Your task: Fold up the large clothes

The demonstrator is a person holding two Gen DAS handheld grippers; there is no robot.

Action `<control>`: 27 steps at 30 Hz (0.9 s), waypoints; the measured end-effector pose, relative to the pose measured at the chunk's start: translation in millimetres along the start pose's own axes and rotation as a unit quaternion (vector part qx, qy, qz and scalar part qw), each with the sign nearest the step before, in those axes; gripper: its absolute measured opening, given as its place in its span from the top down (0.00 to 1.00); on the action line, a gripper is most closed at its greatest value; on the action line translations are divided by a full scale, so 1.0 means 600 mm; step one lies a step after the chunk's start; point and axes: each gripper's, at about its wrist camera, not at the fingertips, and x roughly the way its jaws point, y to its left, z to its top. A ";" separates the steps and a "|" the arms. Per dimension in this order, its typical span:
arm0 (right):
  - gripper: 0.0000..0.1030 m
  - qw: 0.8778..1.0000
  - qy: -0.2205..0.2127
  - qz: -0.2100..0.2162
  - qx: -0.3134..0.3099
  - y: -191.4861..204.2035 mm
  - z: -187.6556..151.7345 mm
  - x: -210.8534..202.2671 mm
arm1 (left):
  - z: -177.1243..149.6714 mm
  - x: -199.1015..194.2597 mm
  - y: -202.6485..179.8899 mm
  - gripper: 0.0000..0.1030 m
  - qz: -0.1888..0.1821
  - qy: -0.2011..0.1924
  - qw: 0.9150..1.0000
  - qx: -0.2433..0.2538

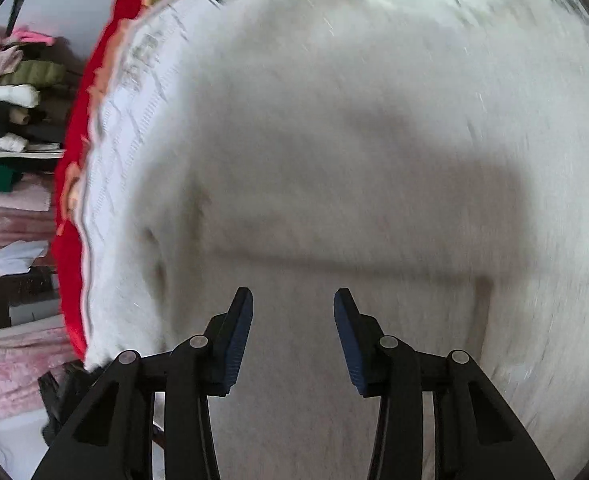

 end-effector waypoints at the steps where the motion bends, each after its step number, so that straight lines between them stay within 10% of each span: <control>1: 0.57 1.000 0.005 -0.007 0.007 -0.002 -0.006 0.011 | 0.007 0.002 -0.001 0.01 0.000 -0.006 1.000 -0.009; 7: 0.57 0.999 -0.002 -0.023 0.031 -0.011 -0.038 0.031 | 0.065 -0.004 -0.013 0.14 0.007 -0.094 0.995 -0.028; 12: 0.53 0.994 -0.022 -0.111 0.001 0.020 -0.035 0.034 | 0.096 -0.014 -0.078 0.79 0.024 -0.163 0.986 0.031; 16: 0.36 0.970 -0.066 -0.231 -0.035 0.056 -0.027 0.020 | 0.122 -0.036 -0.131 0.87 0.034 -0.194 0.976 0.089; 20: 0.25 0.950 -0.100 -0.286 -0.071 0.075 -0.015 0.009 | 0.092 -0.082 -0.207 0.89 0.059 -0.252 0.946 0.194; 27: 0.25 0.951 -0.113 -0.280 -0.061 0.061 0.014 -0.003 | -0.047 -0.128 -0.315 0.90 0.054 -0.295 0.888 0.350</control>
